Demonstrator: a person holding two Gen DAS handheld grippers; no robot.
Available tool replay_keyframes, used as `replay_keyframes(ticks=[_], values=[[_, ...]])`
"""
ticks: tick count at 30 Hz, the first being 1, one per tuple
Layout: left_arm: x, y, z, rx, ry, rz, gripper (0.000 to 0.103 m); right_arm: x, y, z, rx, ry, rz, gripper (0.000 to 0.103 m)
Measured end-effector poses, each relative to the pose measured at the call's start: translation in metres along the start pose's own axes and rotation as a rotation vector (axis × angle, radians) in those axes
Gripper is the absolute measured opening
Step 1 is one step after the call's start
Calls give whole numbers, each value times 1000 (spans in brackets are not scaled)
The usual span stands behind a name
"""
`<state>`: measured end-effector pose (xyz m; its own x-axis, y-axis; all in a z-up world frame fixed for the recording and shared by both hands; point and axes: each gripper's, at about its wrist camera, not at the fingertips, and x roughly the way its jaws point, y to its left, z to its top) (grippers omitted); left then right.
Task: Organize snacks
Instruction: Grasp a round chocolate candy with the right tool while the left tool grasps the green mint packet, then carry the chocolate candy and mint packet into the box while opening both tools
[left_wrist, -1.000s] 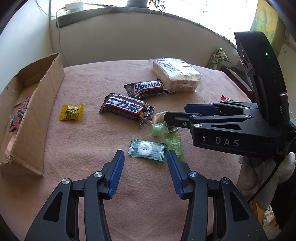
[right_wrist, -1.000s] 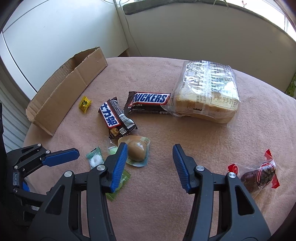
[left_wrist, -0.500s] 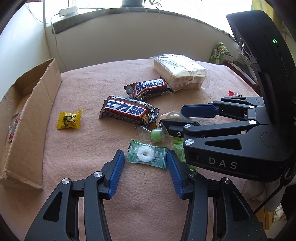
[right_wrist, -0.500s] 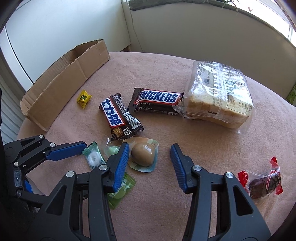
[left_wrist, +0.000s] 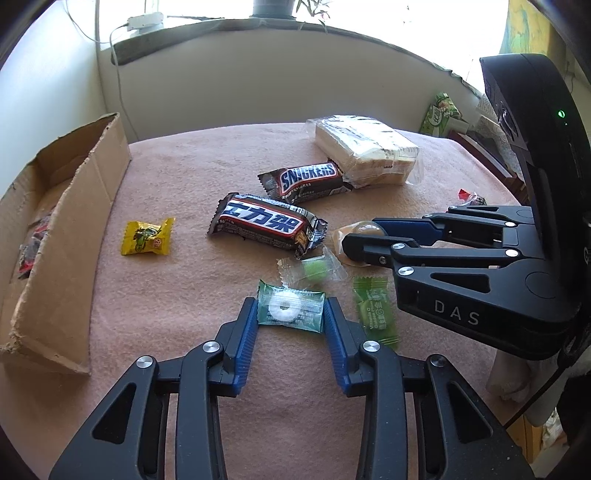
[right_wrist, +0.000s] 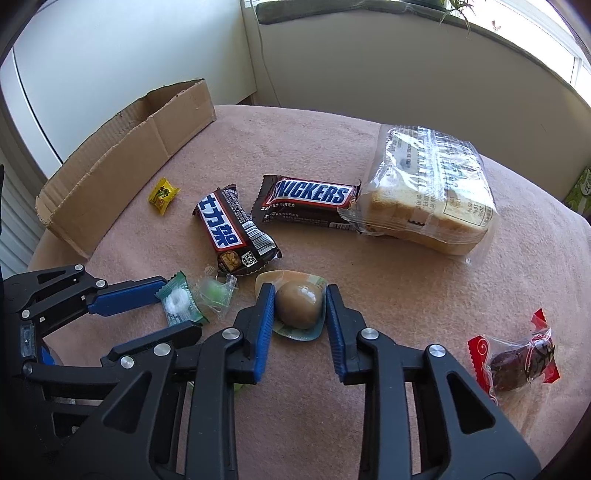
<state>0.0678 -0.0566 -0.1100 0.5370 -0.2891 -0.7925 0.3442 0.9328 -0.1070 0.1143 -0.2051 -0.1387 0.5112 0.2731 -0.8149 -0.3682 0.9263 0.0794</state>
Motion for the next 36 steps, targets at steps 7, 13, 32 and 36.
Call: replay_keyframes(ticks=[7,13,32,36], values=[[-7,3,-2,-26,-13,-7,35,-7,-12,-4,53,-15,-3,27],[-17,4,-4,-38,-35,-11,35,-17,-20,-7,83,-30,-12,27],[-62,36,1,-91,-134,31,35,-58,8,9,52,-113,3,27],[-69,48,2,-109,-152,47,35,-63,21,16,34,-128,16,27]])
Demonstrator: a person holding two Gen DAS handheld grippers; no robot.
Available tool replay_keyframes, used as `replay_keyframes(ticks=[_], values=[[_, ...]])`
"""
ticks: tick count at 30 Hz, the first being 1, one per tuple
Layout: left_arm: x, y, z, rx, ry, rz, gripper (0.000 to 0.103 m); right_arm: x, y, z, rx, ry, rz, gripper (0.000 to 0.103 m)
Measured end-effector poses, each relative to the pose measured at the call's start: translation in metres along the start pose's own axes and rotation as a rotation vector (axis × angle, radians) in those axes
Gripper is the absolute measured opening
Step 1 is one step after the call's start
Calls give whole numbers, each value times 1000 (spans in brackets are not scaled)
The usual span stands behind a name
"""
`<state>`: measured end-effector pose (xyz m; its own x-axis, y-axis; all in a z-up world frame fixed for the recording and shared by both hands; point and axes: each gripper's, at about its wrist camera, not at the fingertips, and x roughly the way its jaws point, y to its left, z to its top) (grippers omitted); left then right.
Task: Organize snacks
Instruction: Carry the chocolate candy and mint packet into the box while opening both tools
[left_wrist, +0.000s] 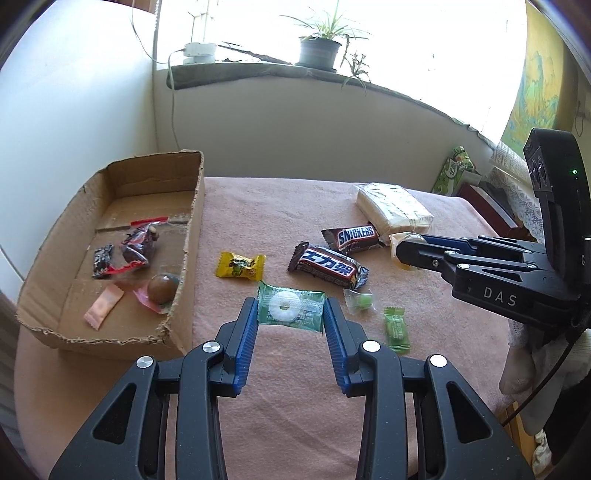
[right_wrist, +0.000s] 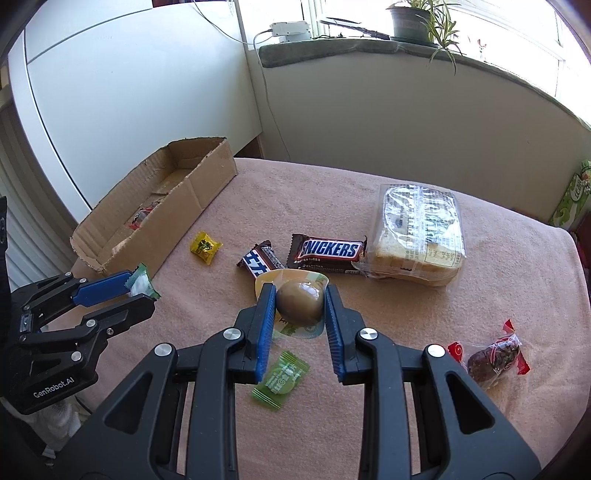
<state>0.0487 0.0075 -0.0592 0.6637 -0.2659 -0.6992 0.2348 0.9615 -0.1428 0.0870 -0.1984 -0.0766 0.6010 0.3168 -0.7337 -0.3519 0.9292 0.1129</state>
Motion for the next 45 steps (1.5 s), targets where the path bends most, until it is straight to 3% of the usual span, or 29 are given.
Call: replay_keyframes(ticks=[29,45], values=[[-29,114,14,-132,-78,165,34,41,123,53,-161,-7,164,27],[-24,147,20,-167,-76,200,34,75,172,66,-238,32,230,27]])
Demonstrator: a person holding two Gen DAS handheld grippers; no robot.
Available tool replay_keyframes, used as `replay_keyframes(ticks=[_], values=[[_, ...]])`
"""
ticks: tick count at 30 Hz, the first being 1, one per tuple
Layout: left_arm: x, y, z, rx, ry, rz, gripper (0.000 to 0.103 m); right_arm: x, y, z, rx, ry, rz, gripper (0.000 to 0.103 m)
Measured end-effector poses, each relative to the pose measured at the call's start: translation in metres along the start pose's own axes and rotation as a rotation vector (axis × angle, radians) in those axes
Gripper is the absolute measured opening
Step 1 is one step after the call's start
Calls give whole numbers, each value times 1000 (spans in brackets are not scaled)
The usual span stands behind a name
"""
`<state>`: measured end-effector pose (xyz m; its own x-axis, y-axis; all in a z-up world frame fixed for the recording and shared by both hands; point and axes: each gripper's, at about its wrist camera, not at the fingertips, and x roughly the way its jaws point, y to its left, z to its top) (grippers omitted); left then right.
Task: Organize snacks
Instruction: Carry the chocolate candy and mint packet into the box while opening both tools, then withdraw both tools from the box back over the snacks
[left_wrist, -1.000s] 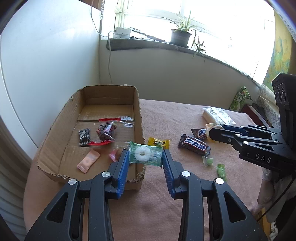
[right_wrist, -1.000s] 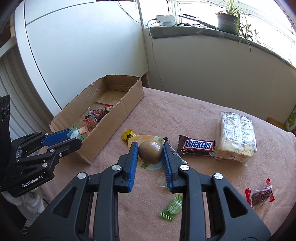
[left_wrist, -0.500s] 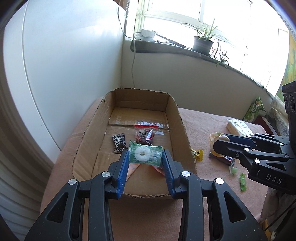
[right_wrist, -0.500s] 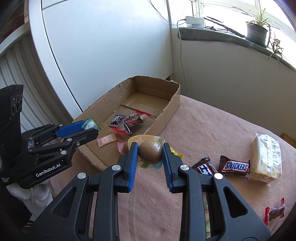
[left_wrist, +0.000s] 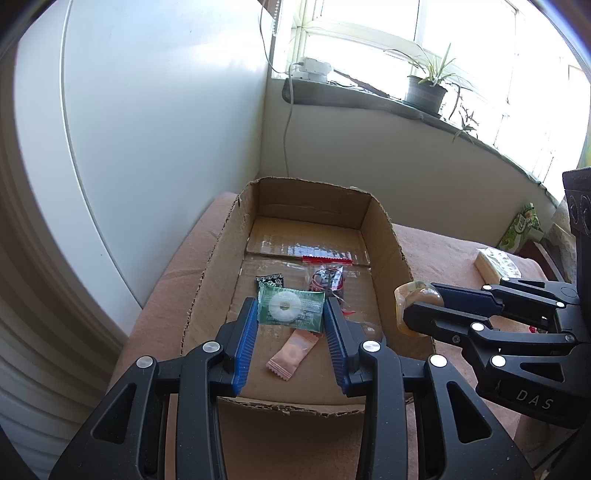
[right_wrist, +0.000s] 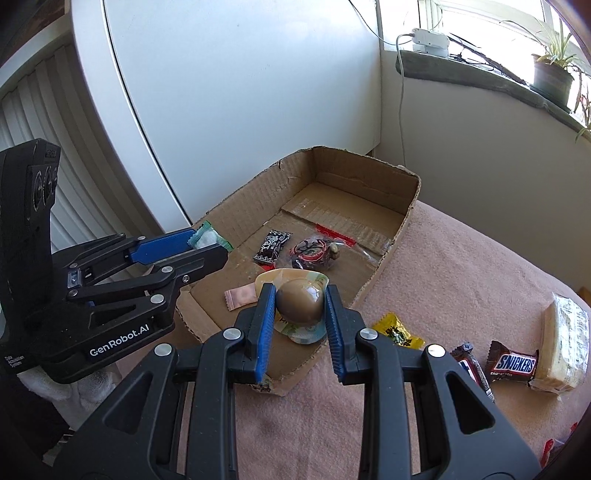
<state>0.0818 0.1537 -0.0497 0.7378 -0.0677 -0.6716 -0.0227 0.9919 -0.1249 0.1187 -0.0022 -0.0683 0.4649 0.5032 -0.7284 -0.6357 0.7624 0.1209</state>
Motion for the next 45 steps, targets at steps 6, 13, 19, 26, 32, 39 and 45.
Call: replay_keyframes(ticks=[6,13,19,26,32,39,45], values=[[4,2,3,1,0,4,35,9,4,4,-10,11,10,27],[6,5,5,-12,3,17,42,12,7,6,-21,9,13,31],[5,6,6,-20,-5,30,57,7,7,6,-26,-3,4,51],[1,2,7,-12,-14,33,57,0,1,4,-11,-6,-16,51],[-7,-4,5,-10,-26,32,57,-12,-5,-2,3,-16,-33,51],[-21,-17,3,9,-45,25,57,-32,-15,-13,32,-35,-57,51],[-30,-30,-1,25,-53,8,57,-54,-30,-26,67,-54,-88,51]])
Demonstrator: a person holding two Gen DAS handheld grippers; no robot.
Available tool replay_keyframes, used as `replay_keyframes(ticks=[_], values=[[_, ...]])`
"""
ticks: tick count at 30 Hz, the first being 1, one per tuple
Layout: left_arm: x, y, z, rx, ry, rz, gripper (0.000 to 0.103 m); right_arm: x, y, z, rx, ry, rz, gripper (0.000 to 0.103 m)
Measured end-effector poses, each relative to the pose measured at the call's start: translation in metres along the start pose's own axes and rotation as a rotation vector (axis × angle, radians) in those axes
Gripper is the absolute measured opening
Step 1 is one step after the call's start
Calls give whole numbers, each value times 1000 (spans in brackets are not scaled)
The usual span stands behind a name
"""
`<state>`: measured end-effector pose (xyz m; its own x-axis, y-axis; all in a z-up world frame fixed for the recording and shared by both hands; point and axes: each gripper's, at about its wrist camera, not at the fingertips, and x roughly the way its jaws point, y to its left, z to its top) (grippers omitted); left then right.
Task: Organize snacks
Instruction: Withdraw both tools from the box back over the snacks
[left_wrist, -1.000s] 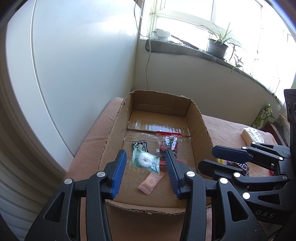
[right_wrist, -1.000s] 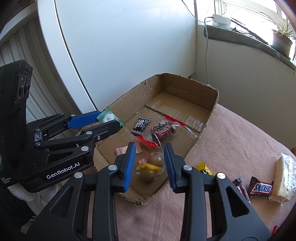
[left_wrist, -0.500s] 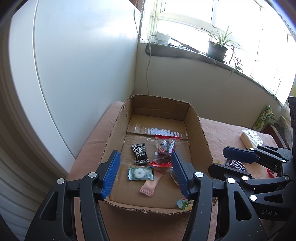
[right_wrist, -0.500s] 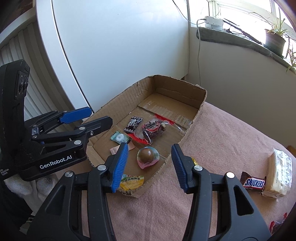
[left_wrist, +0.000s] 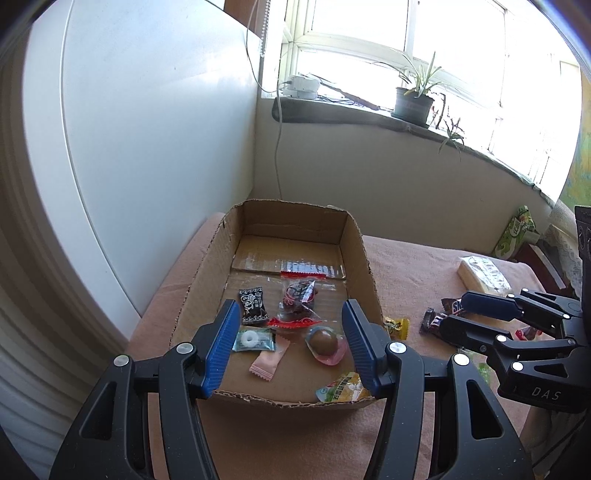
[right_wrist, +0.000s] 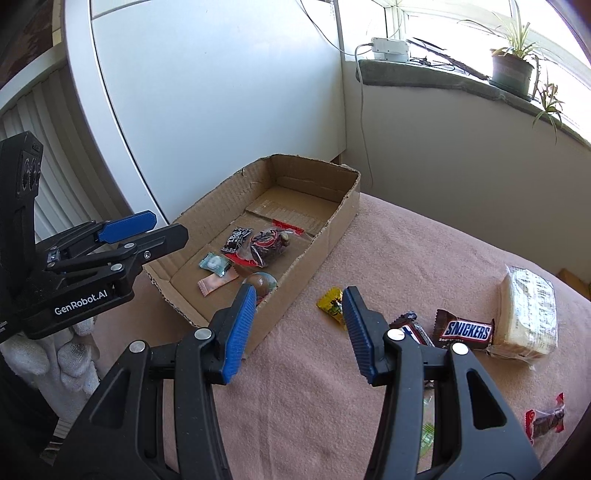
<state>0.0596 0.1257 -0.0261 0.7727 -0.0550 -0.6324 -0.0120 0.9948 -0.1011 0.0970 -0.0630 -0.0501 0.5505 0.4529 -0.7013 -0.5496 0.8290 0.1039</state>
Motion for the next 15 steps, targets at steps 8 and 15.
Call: replay_keyframes(ticks=[8,15], values=[[-3,-27,-6,25,14,-48,57,-33,-49,-30,96,-1,-81,53],[2,-59,-15,56,45,-107,57,-67,-99,-61,196,-24,-165,84]])
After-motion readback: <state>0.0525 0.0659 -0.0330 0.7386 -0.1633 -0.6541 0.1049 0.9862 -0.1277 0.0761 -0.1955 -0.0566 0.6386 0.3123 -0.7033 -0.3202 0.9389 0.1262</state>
